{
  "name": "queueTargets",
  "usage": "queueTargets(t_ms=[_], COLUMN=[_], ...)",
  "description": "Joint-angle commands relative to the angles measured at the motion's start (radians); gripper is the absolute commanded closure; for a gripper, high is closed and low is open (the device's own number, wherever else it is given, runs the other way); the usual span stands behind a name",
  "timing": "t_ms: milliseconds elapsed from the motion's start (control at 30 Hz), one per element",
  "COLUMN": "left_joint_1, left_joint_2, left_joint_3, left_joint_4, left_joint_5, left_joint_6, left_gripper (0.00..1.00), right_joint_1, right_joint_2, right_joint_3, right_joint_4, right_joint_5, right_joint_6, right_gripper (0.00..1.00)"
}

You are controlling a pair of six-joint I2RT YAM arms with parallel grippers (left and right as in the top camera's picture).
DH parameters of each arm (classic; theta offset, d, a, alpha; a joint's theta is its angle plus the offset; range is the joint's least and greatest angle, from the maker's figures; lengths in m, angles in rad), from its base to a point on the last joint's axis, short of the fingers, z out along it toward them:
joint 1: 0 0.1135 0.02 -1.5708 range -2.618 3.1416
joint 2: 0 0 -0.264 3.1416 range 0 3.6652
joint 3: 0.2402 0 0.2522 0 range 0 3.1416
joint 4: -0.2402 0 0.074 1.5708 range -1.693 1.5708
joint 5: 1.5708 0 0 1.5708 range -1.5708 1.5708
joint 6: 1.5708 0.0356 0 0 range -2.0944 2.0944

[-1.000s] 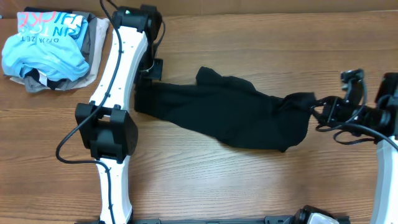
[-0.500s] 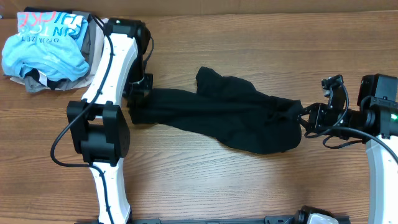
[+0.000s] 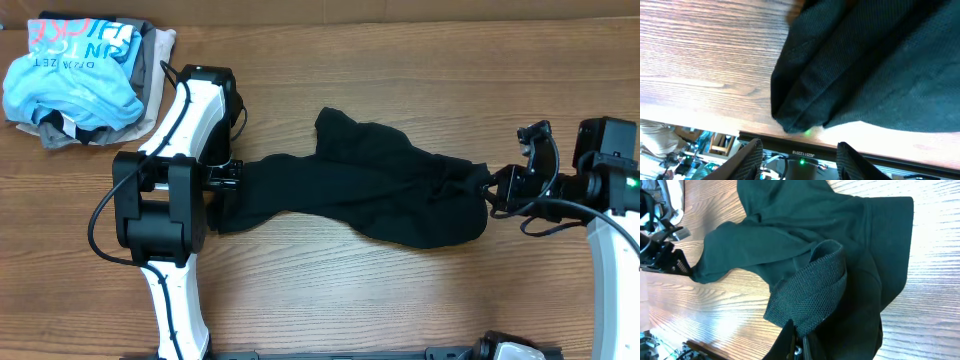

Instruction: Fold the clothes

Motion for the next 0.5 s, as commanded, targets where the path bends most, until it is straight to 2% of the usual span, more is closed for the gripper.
queueTargets(t_ms=[0, 167, 300, 333, 467], left_joint_1=[0.004, -0.014, -0.038, -0.05, -0.087], left_joint_2=[-0.023, -0.023, -0.023, -0.023, -0.006], left_joint_3=[0.115, 0.313, 0.413, 0.415, 0.412], left_joint_4=[-0.002, 0.034, 0.154, 0.229, 0.352], left_joint_5=[-0.019, 0.023, 0.208, 0.305, 0.377], left_joint_6=[0.013, 0.071, 0.196, 0.239, 0.265], left_gripper=[0.49, 0.46, 0.31, 0.26, 0.21], right_joint_1=[0.006, 0.006, 0.007, 0.007, 0.007], right_joint_2=[0.015, 0.021, 0.021, 0.021, 0.021], right_joint_3=[-0.003, -0.003, -0.003, -0.003, -0.003], right_joint_4=[0.014, 0.028, 0.04, 0.043, 0.051], right_joint_5=[0.0, 0.0, 0.0, 0.0, 0.0], right_joint_6=[-0.01, -0.009, -0.006, -0.006, -0.006], right_gripper=[0.96, 0.96, 0.96, 0.96, 0.96])
